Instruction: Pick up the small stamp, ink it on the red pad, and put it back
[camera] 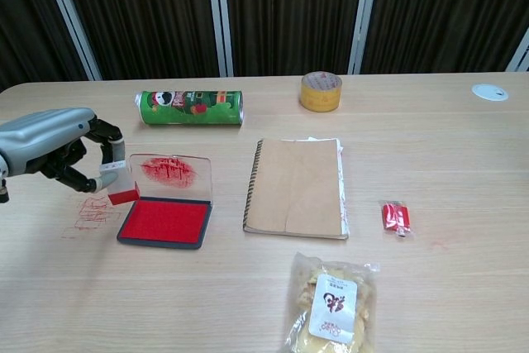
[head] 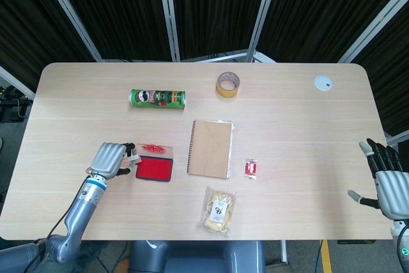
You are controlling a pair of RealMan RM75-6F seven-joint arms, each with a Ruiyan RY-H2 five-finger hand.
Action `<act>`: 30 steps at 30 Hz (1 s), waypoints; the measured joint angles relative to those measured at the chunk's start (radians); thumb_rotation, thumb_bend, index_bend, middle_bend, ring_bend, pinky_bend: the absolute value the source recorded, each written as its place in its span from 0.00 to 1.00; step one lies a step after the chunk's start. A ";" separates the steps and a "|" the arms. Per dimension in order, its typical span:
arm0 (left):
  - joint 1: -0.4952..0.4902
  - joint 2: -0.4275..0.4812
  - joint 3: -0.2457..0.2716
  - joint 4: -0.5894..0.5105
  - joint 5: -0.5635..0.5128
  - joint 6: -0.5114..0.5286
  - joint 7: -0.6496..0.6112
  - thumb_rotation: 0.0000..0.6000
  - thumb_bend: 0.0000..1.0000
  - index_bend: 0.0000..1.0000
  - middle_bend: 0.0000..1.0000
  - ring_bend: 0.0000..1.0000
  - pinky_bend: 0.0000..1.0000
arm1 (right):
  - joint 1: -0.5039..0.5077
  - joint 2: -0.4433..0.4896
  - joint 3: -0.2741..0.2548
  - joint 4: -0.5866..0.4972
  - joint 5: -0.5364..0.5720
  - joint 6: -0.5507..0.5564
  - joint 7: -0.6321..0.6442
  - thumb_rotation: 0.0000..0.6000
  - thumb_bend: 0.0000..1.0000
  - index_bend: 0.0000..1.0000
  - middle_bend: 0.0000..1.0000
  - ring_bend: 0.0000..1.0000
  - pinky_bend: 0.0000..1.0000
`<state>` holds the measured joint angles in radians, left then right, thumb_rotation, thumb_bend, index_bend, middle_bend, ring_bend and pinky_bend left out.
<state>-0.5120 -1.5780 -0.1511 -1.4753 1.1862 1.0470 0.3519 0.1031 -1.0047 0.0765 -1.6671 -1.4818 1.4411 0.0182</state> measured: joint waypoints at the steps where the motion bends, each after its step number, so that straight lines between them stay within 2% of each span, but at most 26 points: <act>1: -0.003 -0.008 0.000 0.005 -0.005 -0.004 0.001 1.00 0.42 0.58 0.56 0.89 0.95 | 0.000 0.000 0.000 0.001 0.002 -0.001 0.001 1.00 0.00 0.00 0.00 0.00 0.00; 15: -0.035 -0.104 0.012 0.079 -0.015 -0.024 0.000 1.00 0.44 0.59 0.56 0.89 0.95 | 0.007 -0.002 0.007 0.013 0.024 -0.019 0.007 1.00 0.00 0.00 0.00 0.00 0.00; 30: -0.037 -0.165 0.038 0.139 -0.018 -0.022 -0.001 1.00 0.45 0.62 0.57 0.89 0.95 | 0.008 0.000 0.008 0.015 0.026 -0.022 0.015 1.00 0.00 0.00 0.00 0.00 0.00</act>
<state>-0.5494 -1.7426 -0.1127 -1.3364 1.1684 1.0251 0.3511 0.1111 -1.0042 0.0843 -1.6519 -1.4555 1.4193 0.0331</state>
